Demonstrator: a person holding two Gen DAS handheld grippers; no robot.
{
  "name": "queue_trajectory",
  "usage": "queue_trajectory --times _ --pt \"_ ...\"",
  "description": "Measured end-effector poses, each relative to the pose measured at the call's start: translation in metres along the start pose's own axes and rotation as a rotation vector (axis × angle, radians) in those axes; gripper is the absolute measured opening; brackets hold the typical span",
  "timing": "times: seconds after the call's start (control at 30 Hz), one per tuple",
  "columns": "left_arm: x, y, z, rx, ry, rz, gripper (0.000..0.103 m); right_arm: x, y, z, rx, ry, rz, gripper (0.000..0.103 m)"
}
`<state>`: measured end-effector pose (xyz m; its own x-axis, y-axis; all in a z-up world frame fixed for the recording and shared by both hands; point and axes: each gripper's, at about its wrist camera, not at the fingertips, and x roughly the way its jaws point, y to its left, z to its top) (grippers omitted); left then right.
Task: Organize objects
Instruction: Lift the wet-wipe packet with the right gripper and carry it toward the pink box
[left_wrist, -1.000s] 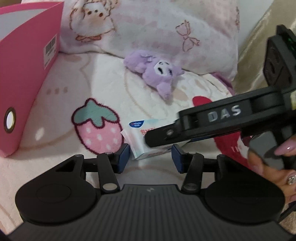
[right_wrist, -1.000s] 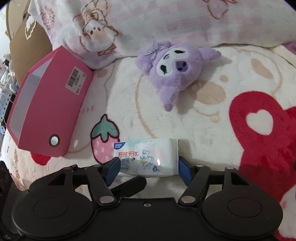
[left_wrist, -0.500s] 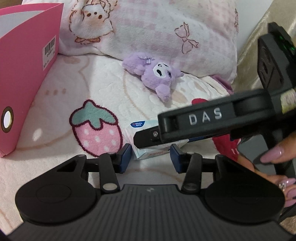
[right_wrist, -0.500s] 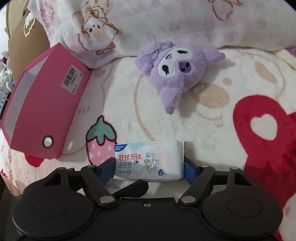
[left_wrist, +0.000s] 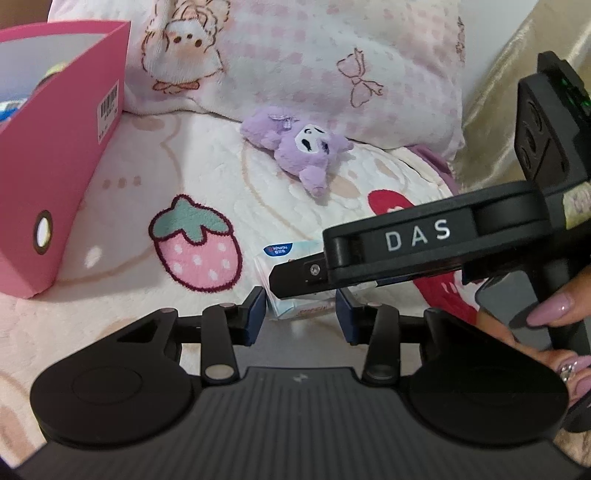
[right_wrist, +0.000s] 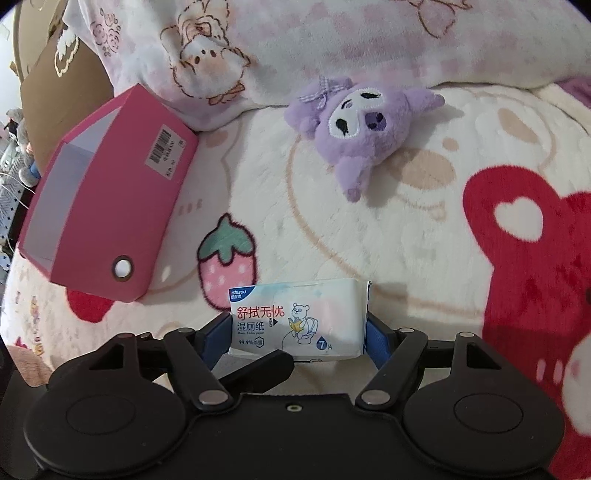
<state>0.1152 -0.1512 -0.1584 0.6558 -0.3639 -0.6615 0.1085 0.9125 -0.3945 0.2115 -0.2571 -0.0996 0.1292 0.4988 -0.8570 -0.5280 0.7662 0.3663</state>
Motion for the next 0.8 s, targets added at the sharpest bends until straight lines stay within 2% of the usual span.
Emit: queue_trajectory --times 0.17,0.3,0.5,0.6,0.8 --pt "-0.015 -0.004 0.001 0.012 0.001 -0.008 0.040 -0.012 0.006 -0.005 0.015 -0.004 0.021 0.080" --pt "-0.029 -0.003 0.001 0.002 -0.005 -0.047 0.040 -0.019 0.007 -0.009 0.049 0.004 0.034 0.082" --pt "-0.058 -0.011 0.001 0.093 0.013 -0.023 0.040 -0.031 0.016 -0.021 0.054 0.004 0.115 0.082" --pt "-0.071 -0.015 -0.003 0.134 0.026 -0.014 0.040 -0.037 0.024 -0.032 0.034 -0.010 0.129 0.082" --pt "-0.095 -0.023 -0.012 0.204 0.002 -0.003 0.040 -0.056 0.040 -0.048 -0.012 -0.050 0.130 0.083"
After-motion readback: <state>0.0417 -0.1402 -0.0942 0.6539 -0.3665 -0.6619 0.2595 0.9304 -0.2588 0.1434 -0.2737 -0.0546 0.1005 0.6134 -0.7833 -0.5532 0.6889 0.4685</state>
